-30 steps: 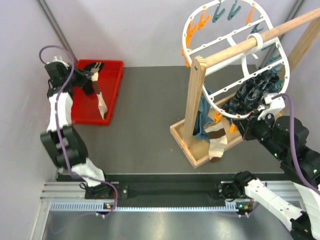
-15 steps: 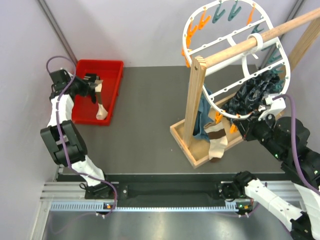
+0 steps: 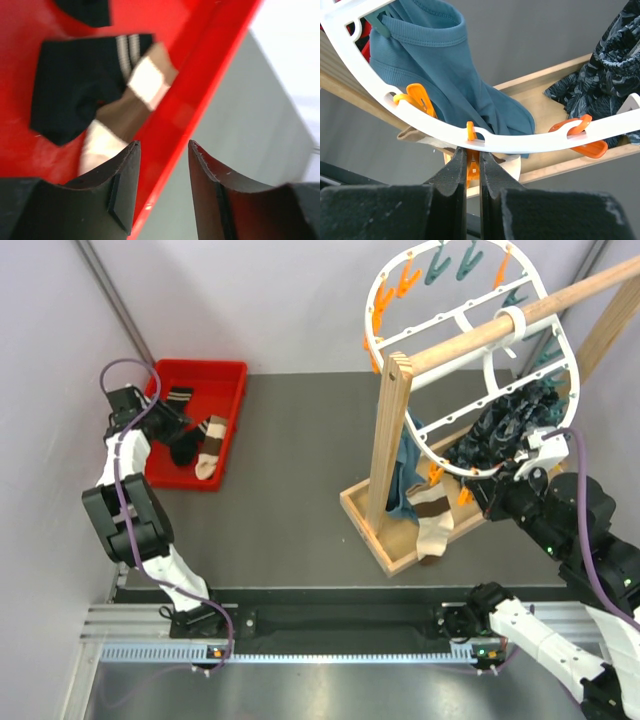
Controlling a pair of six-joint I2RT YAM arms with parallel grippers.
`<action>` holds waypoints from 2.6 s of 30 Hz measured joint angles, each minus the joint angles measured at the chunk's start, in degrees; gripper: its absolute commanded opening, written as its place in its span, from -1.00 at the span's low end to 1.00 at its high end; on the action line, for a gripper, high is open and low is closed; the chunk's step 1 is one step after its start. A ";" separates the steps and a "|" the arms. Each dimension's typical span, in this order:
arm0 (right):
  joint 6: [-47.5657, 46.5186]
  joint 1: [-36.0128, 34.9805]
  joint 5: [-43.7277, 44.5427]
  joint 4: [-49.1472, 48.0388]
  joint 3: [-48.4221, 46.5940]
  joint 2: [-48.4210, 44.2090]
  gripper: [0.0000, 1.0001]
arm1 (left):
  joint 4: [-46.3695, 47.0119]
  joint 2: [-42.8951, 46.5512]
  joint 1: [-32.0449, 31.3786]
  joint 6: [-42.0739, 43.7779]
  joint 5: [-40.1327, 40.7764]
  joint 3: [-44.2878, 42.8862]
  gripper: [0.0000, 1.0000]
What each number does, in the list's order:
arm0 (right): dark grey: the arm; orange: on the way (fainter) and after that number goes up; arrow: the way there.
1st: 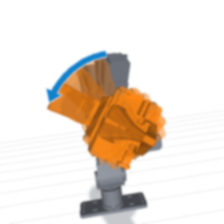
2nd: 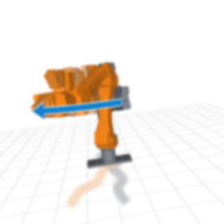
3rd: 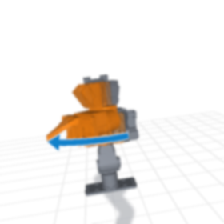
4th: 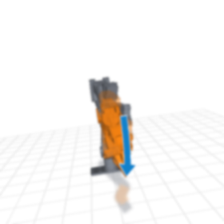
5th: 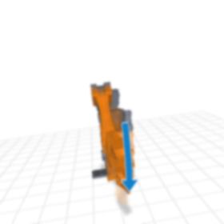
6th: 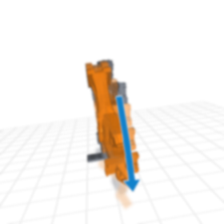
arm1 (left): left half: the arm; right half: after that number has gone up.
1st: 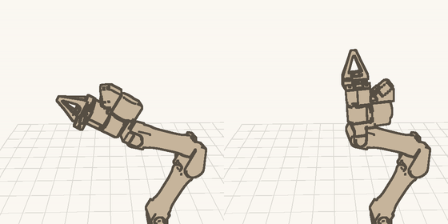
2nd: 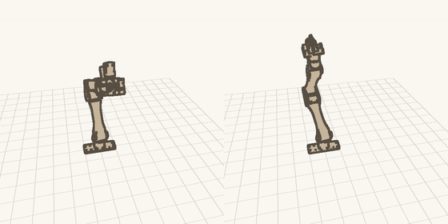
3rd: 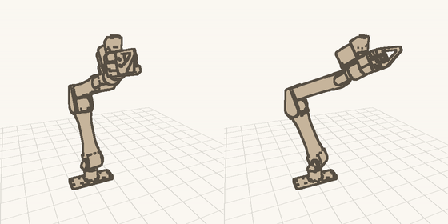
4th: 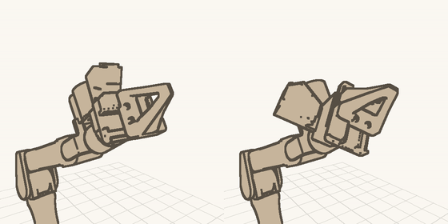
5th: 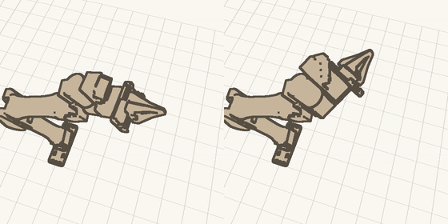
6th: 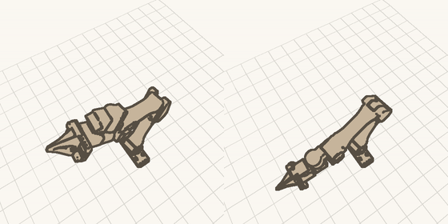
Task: Clip the socks to the hanger
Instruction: Place the sock in the bin, then pick up the sock from the bin, then clamp the sock onto the hanger.
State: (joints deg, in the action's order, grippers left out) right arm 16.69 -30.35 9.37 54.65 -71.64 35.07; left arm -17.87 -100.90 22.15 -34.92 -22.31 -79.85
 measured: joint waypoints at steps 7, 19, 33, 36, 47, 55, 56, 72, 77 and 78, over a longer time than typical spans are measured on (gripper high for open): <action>0.04 0.00 -0.04 -0.92 0.83 0.00 -1.00 | -1.92 -0.94 -2.73 6.10 5.86 -0.50 -0.10; 0.46 0.00 -0.11 -1.27 0.87 0.68 -1.00 | -3.67 -20.11 -11.78 13.81 14.82 -15.54 -0.20; 1.09 0.00 -0.13 -1.81 0.85 2.36 -1.00 | -3.34 -29.90 -14.75 17.05 23.74 -23.76 -0.87; 1.11 0.00 -0.15 -1.81 0.79 2.58 -1.00 | -3.56 -29.94 -14.73 17.53 24.74 -24.13 -1.00; 1.14 0.00 -0.37 -1.81 0.72 2.67 -1.00 | -4.83 -23.61 -14.69 18.29 31.43 -23.63 -1.00; 1.11 0.00 -0.52 -1.97 0.72 2.67 -1.00 | -4.35 -5.18 -14.58 13.53 30.99 -23.08 -1.00; 1.11 0.00 -0.50 -1.99 0.74 2.67 -1.00 | -4.11 -2.67 -14.58 12.59 30.60 -22.49 -1.00; 1.49 0.00 -3.43 -4.28 1.51 3.30 -1.00 | 18.88 41.29 -34.88 -3.58 3.67 18.51 -1.00; 1.49 0.00 -3.89 -4.57 1.46 3.41 -1.00 | 24.79 50.84 -48.17 -5.46 1.60 27.87 -1.00; 1.49 0.00 -4.07 -4.57 1.44 3.41 -1.00 | 25.55 51.74 -50.99 -5.66 0.81 29.38 -1.00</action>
State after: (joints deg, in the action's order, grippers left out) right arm 18.17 -30.35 5.30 50.09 -70.19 38.48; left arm 7.68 -49.17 -28.84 -40.58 -21.50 -50.48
